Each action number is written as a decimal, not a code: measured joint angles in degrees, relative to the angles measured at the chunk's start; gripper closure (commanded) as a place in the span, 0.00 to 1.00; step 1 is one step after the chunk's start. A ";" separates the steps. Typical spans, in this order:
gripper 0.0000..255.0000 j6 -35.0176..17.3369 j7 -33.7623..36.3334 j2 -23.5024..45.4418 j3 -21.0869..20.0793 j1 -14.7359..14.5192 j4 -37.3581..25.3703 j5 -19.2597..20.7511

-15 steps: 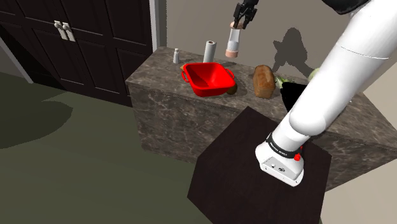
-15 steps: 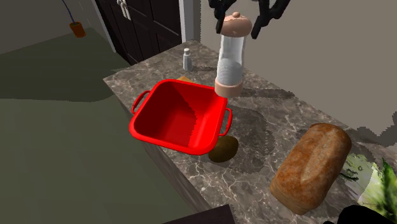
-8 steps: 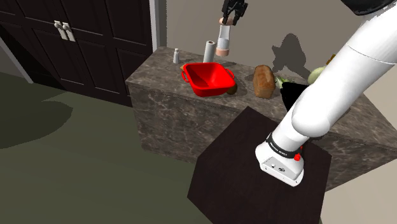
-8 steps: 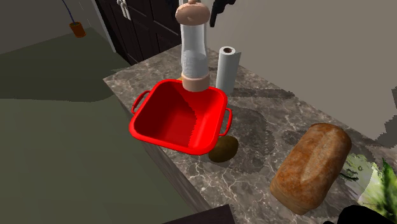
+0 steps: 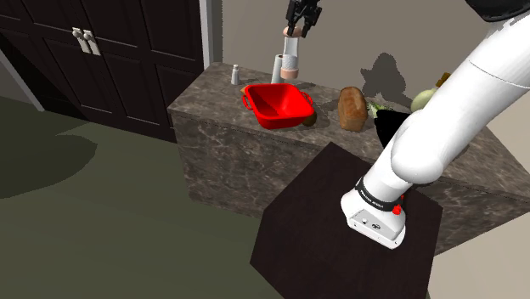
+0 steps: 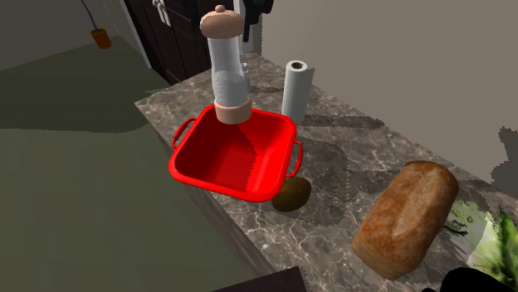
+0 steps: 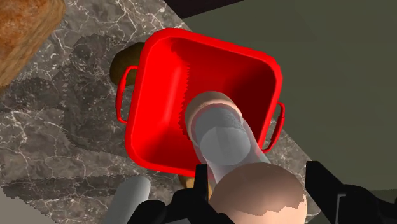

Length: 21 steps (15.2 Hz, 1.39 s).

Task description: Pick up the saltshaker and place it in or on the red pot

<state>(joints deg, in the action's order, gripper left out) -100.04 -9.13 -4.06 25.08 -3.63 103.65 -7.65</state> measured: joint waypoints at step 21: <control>1.00 -15.38 -2.88 2.19 0.14 -0.01 13.65 -1.72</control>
<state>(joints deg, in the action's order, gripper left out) -115.42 -12.01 -1.87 25.22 -3.64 117.30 -9.36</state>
